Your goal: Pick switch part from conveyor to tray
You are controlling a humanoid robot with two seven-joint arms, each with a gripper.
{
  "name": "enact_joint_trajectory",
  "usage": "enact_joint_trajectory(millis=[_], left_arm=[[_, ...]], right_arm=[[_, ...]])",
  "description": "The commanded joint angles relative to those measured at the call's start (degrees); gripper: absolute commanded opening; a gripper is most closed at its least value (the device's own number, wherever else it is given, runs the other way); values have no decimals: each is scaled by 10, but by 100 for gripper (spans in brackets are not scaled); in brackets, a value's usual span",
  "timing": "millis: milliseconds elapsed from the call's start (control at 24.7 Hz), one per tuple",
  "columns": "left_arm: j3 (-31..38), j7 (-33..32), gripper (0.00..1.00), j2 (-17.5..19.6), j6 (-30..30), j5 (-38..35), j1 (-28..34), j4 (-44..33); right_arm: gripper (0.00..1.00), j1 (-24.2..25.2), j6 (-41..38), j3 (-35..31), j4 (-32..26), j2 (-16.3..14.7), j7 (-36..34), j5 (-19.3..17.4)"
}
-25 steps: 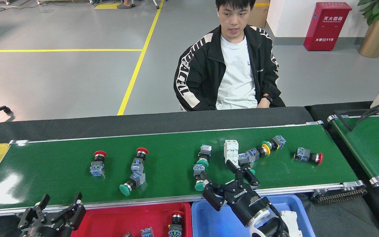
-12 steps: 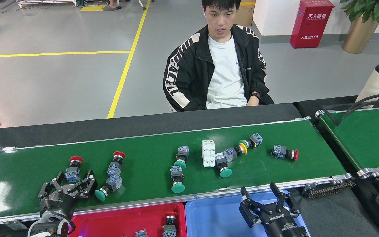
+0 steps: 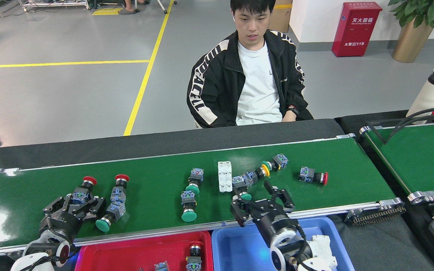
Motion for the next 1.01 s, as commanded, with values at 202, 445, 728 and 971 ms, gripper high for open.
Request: enact_joint_trajectory(millis=[202, 445, 728, 971], left_arm=[[26, -11, 4, 32, -123, 103, 129, -184], [2, -9, 5, 3, -186, 103, 275, -361], [-70, -6, 62, 2, -252, 68, 344, -411], [-66, -5, 100, -3, -252, 68, 345, -409]], right_arm=[[12, -10, 0, 4, 8, 17, 3, -9], [2, -15, 1, 4, 19, 18, 17, -8], [2, -14, -10, 4, -19, 12, 15, -9], [2, 88, -180, 4, -170, -17, 19, -11]])
